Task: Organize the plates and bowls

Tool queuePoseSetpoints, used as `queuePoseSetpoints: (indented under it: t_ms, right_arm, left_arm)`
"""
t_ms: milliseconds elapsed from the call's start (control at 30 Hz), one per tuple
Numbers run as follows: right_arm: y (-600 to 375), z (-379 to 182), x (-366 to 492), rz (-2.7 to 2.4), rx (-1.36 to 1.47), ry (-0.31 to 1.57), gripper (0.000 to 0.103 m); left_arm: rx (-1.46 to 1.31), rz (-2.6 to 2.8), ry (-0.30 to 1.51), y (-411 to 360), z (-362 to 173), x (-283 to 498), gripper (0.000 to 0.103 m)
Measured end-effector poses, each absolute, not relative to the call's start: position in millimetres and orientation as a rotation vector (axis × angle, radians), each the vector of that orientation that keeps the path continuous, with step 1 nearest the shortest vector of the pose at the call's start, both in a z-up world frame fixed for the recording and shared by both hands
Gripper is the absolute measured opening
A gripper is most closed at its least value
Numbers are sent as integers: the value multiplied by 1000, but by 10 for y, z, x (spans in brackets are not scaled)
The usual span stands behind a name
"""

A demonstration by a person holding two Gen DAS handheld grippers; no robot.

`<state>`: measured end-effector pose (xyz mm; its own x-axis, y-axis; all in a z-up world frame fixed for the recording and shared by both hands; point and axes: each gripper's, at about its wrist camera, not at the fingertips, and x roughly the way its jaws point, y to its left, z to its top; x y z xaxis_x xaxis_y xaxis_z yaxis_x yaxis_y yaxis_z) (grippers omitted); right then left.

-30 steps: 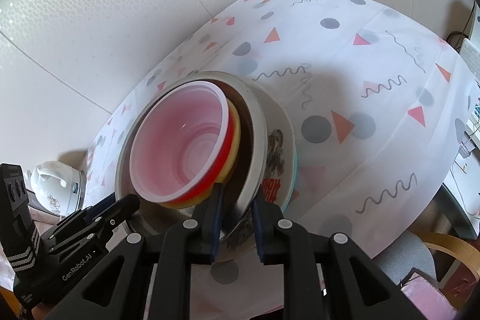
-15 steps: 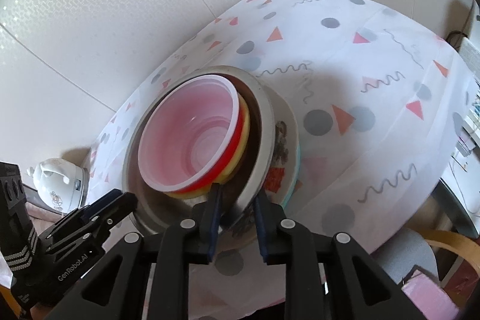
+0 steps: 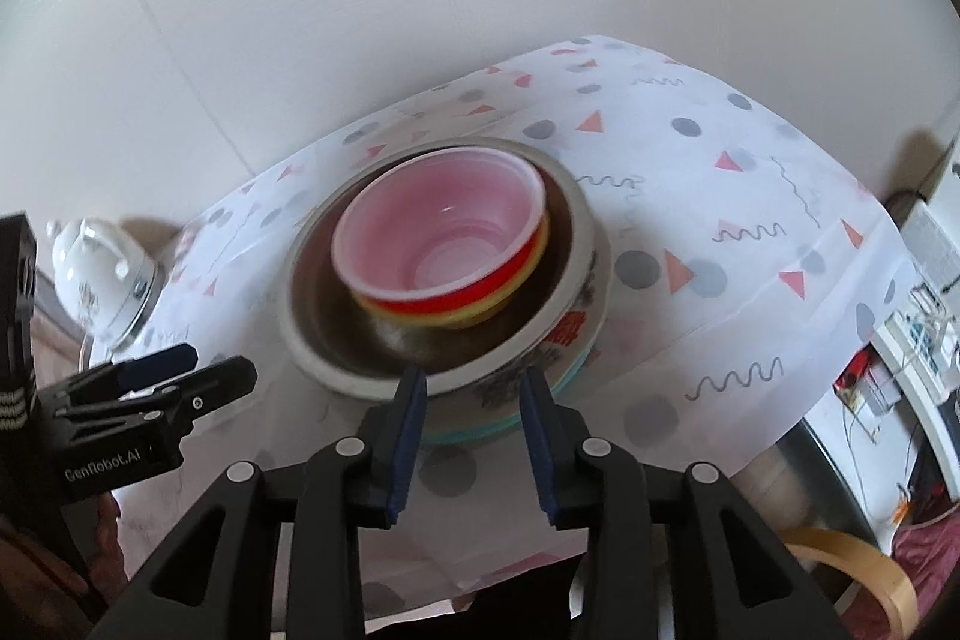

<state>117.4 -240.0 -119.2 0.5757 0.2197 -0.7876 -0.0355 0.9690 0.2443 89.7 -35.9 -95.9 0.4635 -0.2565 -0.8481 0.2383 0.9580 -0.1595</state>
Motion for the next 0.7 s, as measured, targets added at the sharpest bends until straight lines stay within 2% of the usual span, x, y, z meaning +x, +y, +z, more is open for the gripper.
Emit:
queuePoseSetpoints:
  t_ms: [100, 167, 200, 233, 300, 333, 700]
  right_arm:
    - [-2328, -1206, 1088, 159, 184, 930, 40]
    - [-2293, -1223, 1047, 157, 165, 927, 41]
    - [-2278, -1228, 1024, 155, 163, 926, 47]
    - [-2262, -1237, 1002, 154, 158, 923, 58]
    - [-2230, -1261, 963, 147, 142, 921, 74]
    - [-2219, -1275, 952, 145, 135, 922, 76]
    - [-2173, -1350, 827, 117, 92, 928, 76]
  left_arm:
    - [-8, -303, 1045, -348, -977, 829, 90]
    - [-6, -297, 1047, -338, -986, 806, 102]
    - [-3, -288, 1042, -334, -985, 787, 103]
    - [0, -281, 1037, -334, -981, 772, 103]
    - [8, -280, 1023, -332, -970, 732, 103]
    - [11, -281, 1017, -333, -964, 713, 103]
    - [48, -226, 934, -360, -803, 573, 103]
